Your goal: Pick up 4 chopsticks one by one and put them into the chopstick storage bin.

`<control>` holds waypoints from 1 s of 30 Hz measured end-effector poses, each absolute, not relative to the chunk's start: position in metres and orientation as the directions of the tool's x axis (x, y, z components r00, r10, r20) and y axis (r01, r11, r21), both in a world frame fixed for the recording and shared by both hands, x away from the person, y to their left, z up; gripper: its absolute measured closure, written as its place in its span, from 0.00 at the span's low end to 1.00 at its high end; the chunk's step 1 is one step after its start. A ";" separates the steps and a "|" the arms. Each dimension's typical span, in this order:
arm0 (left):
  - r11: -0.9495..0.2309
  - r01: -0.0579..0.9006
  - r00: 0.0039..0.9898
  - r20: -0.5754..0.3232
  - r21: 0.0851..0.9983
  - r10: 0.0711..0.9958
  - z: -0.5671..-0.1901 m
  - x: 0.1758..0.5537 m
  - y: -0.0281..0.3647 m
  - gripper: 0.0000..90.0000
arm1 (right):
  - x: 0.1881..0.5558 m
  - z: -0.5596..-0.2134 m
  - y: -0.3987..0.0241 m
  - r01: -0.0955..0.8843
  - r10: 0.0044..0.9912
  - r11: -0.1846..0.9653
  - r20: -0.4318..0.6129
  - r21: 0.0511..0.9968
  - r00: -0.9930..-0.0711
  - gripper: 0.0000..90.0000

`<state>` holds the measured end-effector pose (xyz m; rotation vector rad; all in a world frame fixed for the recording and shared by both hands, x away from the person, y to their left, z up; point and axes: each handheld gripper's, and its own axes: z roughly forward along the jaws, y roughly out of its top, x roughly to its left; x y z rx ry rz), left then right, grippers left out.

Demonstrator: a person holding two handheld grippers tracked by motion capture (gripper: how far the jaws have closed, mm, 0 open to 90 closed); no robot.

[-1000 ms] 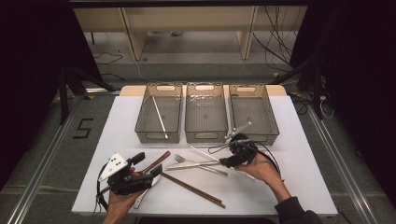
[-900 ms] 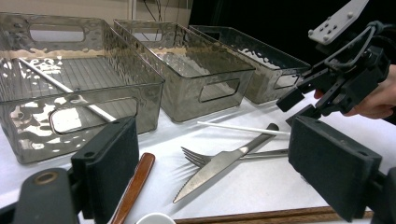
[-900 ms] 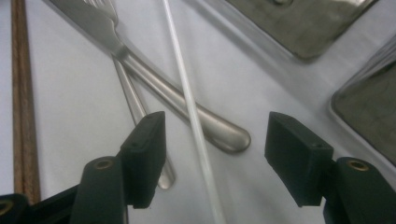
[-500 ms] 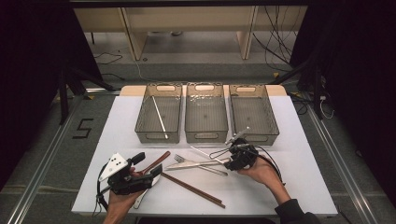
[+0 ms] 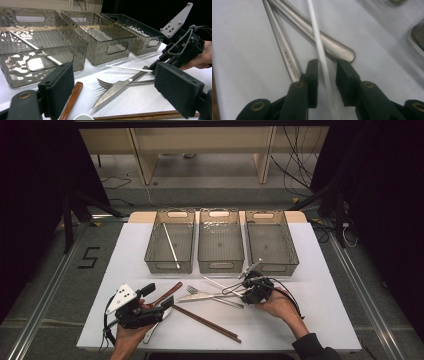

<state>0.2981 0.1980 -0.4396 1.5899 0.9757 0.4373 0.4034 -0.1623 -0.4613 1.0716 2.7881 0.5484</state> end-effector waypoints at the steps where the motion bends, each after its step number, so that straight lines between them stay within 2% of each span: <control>1: 0.008 0.350 0.583 -0.225 0.937 0.781 -0.440 0.298 0.198 0.18 | 0.404 -0.462 -0.162 0.621 0.660 0.691 0.025 0.370 -0.750 0.82; 10: 0.009 0.350 0.583 -0.225 0.937 0.781 -0.440 0.298 0.198 0.18 | 0.402 -0.460 -0.156 0.594 0.634 0.729 -0.008 0.340 -0.773 0.93; 17: 0.010 0.351 0.582 -0.226 0.936 0.781 -0.440 0.298 0.198 0.18 | 0.399 -0.458 -0.154 0.555 0.597 0.764 -0.034 0.330 -0.802 0.94; 30: 0.009 0.351 0.582 -0.225 0.936 0.781 -0.440 0.298 0.198 0.18 | 0.395 -0.439 -0.153 0.488 0.539 0.781 -0.025 0.389 -0.842 0.95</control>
